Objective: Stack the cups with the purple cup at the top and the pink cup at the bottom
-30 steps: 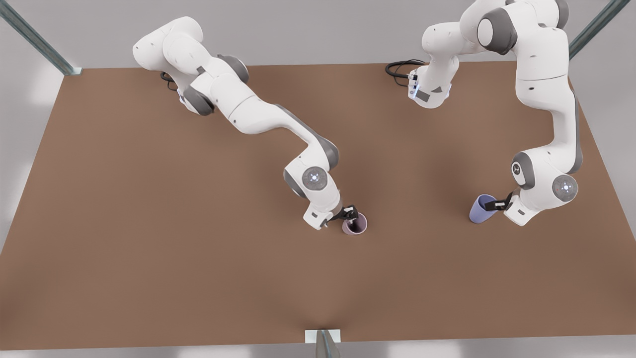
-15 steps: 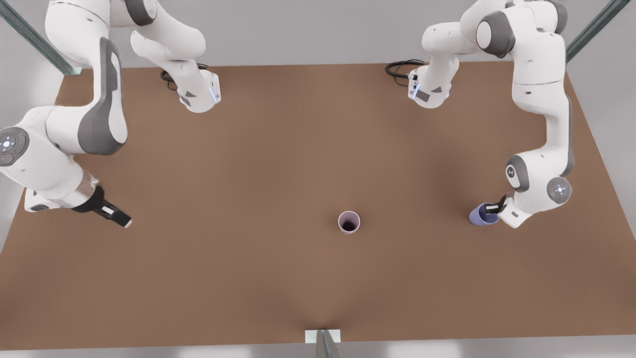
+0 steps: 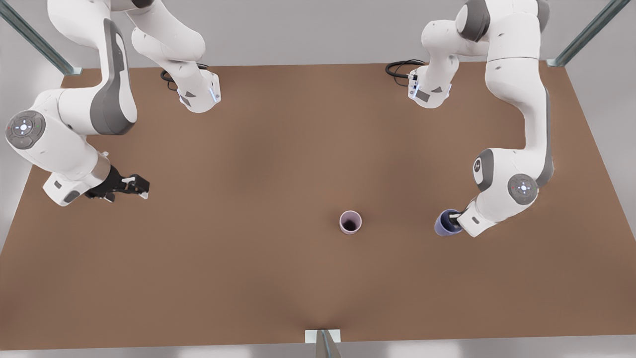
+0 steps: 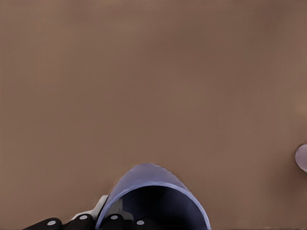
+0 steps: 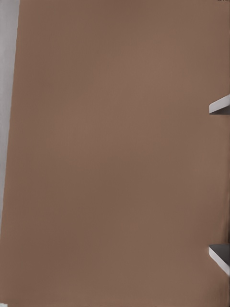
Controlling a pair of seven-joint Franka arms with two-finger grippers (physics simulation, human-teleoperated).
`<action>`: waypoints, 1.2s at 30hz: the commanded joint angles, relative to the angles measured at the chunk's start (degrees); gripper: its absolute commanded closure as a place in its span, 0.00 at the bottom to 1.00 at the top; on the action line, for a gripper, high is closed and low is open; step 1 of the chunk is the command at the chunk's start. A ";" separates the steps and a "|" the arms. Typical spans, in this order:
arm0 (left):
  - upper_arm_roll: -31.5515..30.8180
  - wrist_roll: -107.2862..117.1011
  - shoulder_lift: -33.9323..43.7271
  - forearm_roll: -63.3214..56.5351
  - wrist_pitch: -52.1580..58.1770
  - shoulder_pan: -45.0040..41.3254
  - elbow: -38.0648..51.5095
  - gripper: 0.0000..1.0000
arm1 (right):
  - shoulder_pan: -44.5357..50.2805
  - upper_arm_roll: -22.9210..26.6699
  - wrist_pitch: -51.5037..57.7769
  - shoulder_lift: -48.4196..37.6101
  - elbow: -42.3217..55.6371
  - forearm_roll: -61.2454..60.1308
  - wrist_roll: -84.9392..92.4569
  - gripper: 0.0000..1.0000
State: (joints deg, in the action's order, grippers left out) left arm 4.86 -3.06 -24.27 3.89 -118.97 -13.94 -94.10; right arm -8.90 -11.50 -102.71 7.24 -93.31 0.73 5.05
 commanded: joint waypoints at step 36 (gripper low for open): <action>-6.36 61.16 -14.84 3.14 5.59 -14.01 17.99 0.79 | -0.16 -0.10 -0.74 4.62 1.82 -0.11 1.72 0.00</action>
State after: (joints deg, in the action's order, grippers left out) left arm -1.52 49.94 -39.19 6.96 -112.16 -28.00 -76.05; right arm -9.05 -11.58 -103.23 11.93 -91.53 0.70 16.90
